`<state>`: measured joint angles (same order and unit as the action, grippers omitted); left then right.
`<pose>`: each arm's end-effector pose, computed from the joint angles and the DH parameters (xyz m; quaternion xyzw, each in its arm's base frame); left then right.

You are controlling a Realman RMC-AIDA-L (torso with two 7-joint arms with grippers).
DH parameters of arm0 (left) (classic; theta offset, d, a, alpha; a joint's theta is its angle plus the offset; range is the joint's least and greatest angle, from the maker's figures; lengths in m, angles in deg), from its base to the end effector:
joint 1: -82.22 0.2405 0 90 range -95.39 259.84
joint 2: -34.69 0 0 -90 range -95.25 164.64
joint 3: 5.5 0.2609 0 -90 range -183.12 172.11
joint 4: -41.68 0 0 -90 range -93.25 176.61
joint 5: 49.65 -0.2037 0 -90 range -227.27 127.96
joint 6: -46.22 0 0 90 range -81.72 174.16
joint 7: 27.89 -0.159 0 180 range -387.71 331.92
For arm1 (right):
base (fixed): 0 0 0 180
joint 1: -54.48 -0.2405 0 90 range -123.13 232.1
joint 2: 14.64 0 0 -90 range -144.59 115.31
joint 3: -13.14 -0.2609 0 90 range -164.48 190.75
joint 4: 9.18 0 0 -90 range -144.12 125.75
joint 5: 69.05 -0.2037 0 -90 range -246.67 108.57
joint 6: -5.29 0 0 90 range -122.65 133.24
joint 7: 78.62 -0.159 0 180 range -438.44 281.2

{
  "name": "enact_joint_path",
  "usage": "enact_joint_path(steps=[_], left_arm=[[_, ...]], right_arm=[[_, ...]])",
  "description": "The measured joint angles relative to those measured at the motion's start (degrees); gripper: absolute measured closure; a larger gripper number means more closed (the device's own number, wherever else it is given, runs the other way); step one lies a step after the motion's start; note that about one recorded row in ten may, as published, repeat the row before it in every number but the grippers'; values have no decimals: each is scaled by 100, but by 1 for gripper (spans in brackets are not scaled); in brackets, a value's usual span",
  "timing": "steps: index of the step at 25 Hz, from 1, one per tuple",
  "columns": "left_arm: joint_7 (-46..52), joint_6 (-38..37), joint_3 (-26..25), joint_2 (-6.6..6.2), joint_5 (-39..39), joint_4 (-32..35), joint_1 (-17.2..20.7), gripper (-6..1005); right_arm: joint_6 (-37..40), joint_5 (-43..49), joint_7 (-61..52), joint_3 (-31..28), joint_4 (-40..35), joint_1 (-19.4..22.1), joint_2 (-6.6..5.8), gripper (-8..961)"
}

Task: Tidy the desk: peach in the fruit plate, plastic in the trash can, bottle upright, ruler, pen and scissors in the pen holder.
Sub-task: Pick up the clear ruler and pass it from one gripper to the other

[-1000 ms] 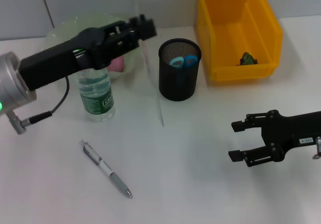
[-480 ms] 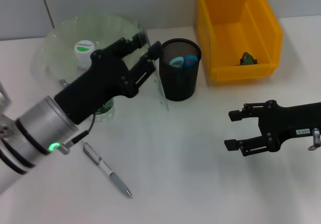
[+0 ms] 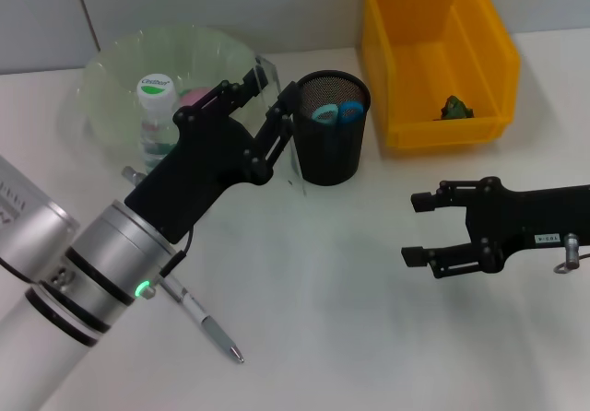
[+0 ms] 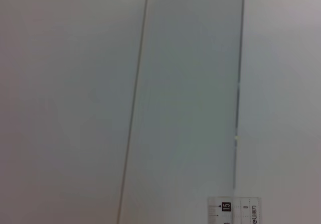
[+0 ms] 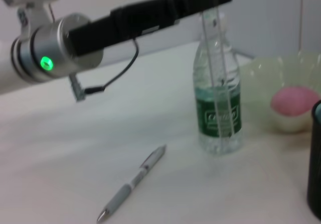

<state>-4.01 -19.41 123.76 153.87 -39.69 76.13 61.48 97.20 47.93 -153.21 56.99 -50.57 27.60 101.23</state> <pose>-0.1798 0.3085 -0.0879 -0.8081 -0.1475 -0.4698 0.3232 0.2802 0.3164 0.0027 -0.9644 0.1582 0.1744 0.1205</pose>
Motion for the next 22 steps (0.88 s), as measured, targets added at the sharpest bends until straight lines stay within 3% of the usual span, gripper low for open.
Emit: enact_joint_path(steps=[5, 9, 16, 22], left_arm=[[-774, 52, 771, -1, 1107, 147, 54, 609], [-1172, 151, 1037, 0, 1522, 295, 79, 608], [-1346, 420, 1200, 0, 1794, 433, 72, 604], [-1513, 616, 1265, -1, 2230, 534, 57, 602]], right_arm=[[170, -43, 358, -567, -1, 80, 180, 191], [269, -443, 800, -879, 111, 222, 306, 192], [341, -1188, 1723, -875, 781, 345, 322, 195], [312, -1774, 2833, -893, 1843, 292, 345, 197]])
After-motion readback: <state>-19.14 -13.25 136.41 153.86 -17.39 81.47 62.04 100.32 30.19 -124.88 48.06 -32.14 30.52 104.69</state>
